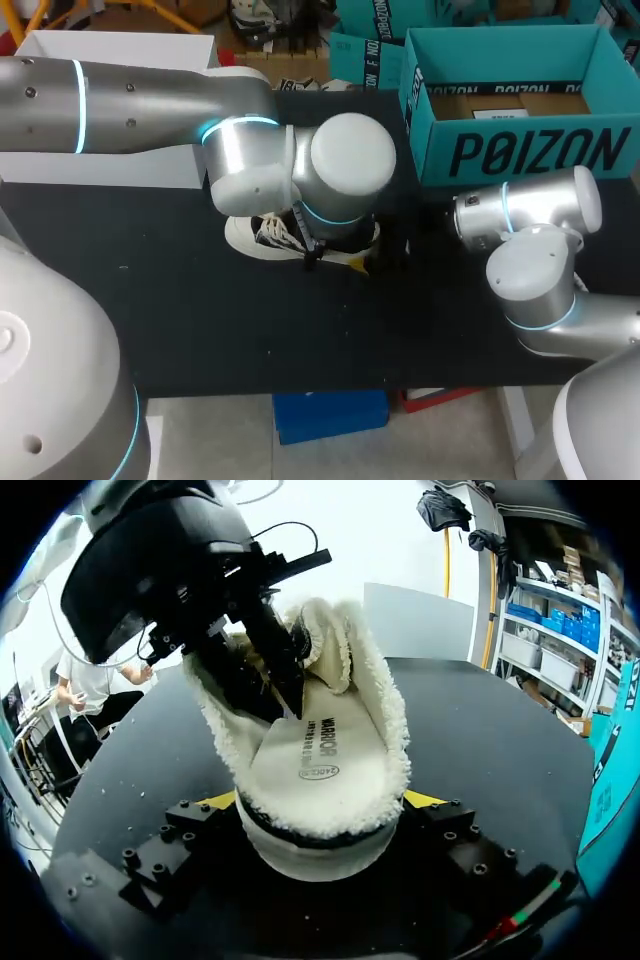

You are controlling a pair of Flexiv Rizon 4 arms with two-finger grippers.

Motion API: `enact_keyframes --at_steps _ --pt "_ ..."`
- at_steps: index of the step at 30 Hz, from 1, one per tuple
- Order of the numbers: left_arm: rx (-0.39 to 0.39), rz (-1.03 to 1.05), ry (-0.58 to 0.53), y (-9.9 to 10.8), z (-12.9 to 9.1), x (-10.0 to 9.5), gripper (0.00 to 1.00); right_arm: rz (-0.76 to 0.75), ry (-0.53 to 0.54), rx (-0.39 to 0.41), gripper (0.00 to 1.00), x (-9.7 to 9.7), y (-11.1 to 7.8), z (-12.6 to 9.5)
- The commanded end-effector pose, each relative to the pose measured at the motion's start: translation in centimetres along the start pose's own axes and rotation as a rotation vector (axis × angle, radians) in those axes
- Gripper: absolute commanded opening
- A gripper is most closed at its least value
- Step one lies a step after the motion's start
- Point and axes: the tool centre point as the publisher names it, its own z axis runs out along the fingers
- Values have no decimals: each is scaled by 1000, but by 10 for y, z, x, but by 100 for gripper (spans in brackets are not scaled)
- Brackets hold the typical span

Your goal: Take the shoe out of the shoebox, open the shoe tongue, remove and reinsert the insole, then place the shoe into the shoebox

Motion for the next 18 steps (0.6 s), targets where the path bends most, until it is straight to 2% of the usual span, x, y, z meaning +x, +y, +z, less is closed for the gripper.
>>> enact_keyframes --at_steps 1,6,12,18 --pt "-37 -22 -136 -6 139 6 9 3 -1 4 0 0 -3 5" --pt "-55 -72 -191 -5 147 -8 9 3 -1 4 0 0 -3 5" --pt "-66 -137 -253 -7 150 -26 17 3 -1 4 0 0 -3 5" --pt "-53 -183 -291 -4 147 -42 16 3 -1 4 0 0 -3 5"
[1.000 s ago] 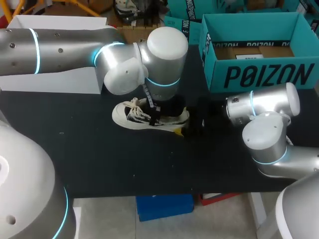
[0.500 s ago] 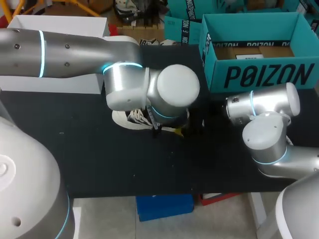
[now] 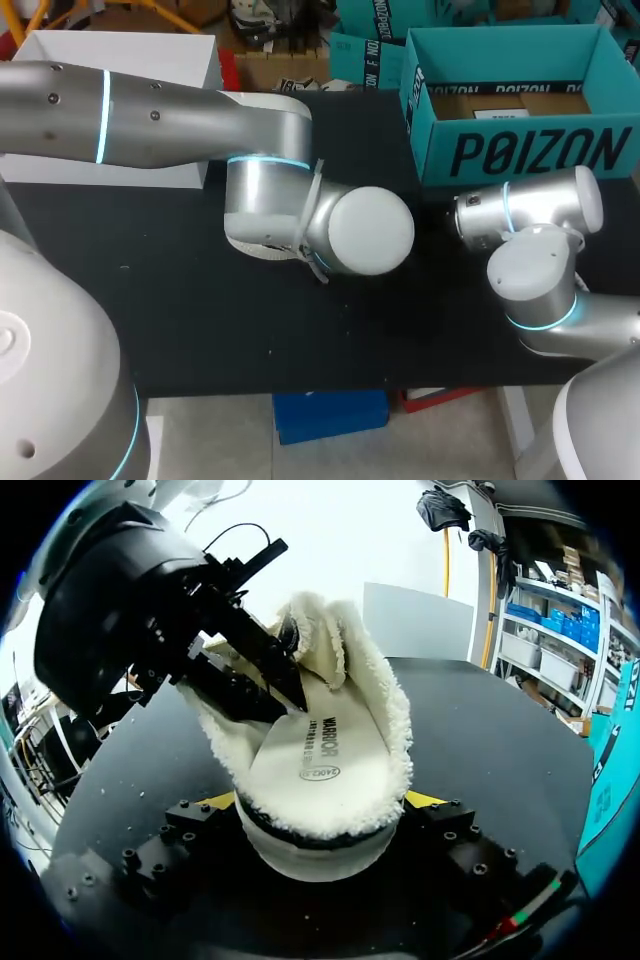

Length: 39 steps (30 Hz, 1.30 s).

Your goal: Take the shoe out of the shoebox, open the shoe tongue, remove and reinsert the insole, then place the shoe into the shoebox

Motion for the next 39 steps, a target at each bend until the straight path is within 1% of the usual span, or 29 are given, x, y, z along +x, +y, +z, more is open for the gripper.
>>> enact_keyframes --at_steps 1,6,12,17,19,22,26,28,30,34,36,37,38,39 --pt "11 -28 -56 -9 153 1 16 3 0 4 0 1 -2 7" --pt "47 -56 -76 -12 149 -10 14 3 0 4 0 1 -2 7" --pt "66 -82 -113 -12 142 -24 16 3 0 4 0 1 -2 7" --pt "77 -92 -123 -13 139 -30 17 3 0 4 0 1 -2 7" --pt "86 -86 -118 -14 141 -31 13 3 0 4 0 1 -2 7" --pt "107 -57 -90 -15 146 -29 0 3 0 4 0 1 -2 7" --pt "139 -24 -42 -17 149 -24 0 3 0 4 0 1 -2 7" --pt "143 -15 -33 -16 149 -23 0 3 0 4 0 1 -2 7" --pt "158 -11 -25 -14 145 -23 0 3 0 4 0 1 -2 7" --pt "217 12 10 -8 128 -21 0 3 0 4 0 1 -2 7" --pt "273 29 49 -5 120 -19 0 3 0 4 0 1 -2 7" --pt "261 48 60 -6 115 -19 0 3 0 4 0 1 -2 7" --pt "268 74 83 -7 110 -17 0 3 0 4 0 1 -2 7" --pt "292 90 110 -7 106 -17 0 3 0 4 0 1 -2 7"
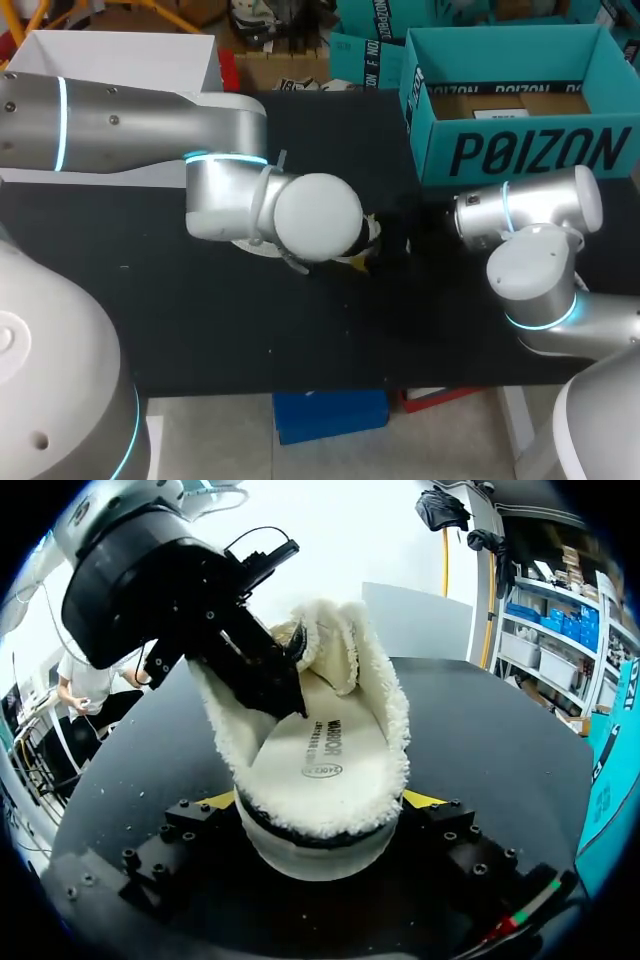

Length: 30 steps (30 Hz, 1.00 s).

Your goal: Take the shoe out of the shoebox, open the shoe tongue, remove and reinsert the insole, then place the shoe into the shoebox

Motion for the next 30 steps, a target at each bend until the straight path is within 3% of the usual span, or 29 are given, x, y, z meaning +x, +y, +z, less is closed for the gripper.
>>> enact_keyframes --at_steps 1,17,30 --pt "112 51 95 11 94 -6 0 1 0 4 0 1 -3 6" --pt "242 202 251 0 12 6 0 1 0 4 0 1 -3 6" --pt "273 225 254 0 -31 2 0 1 0 4 0 1 -3 6"
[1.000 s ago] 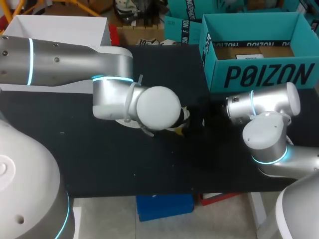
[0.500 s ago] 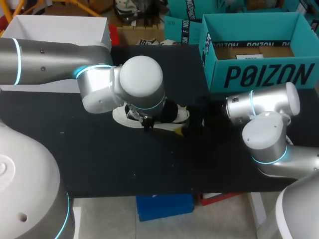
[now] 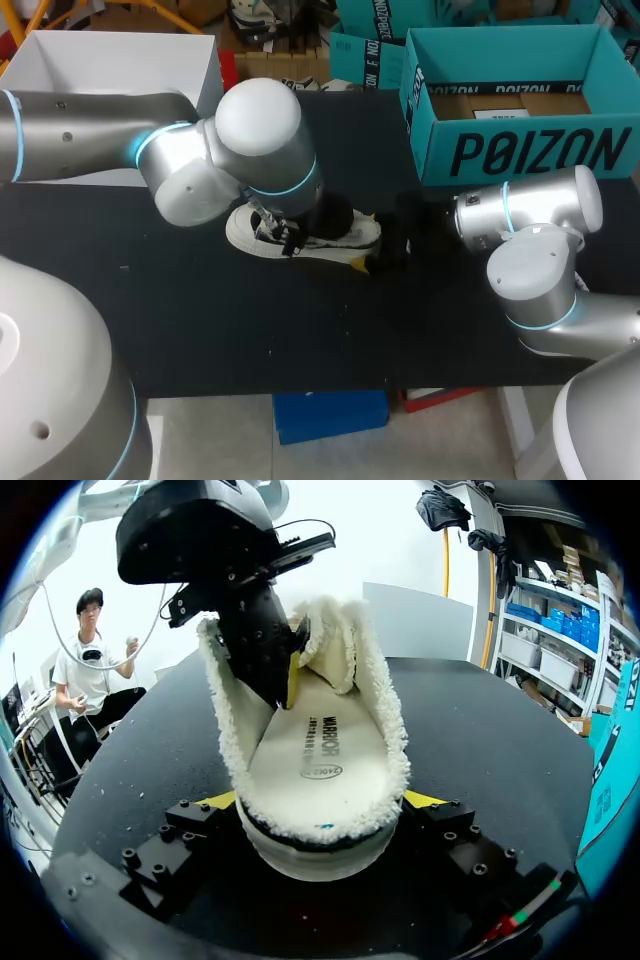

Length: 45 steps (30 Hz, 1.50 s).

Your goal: Take the shoe out of the shoebox, open the shoe tongue, remove and reinsert the insole, then place the shoe into the shoebox

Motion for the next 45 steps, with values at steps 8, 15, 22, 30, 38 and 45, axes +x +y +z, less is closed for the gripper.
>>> enact_keyframes --at_steps 8,15,22,30,38,45 --pt "17 3 -19 -2 -23 8 0 2 -1 4 0 1 -3 7" --pt "27 -4 -23 -2 -25 9 0 2 -1 4 0 1 -3 7" --pt "39 -7 -36 0 -32 8 0 2 -1 4 0 1 -3 7" --pt "51 -4 -44 1 -39 7 0 2 -1 4 0 1 -3 7" --pt "68 -2 -53 2 -49 5 0 2 -1 4 0 1 -3 7" --pt "80 15 -26 -4 -61 1 0 2 -1 4 0 1 -3 7"
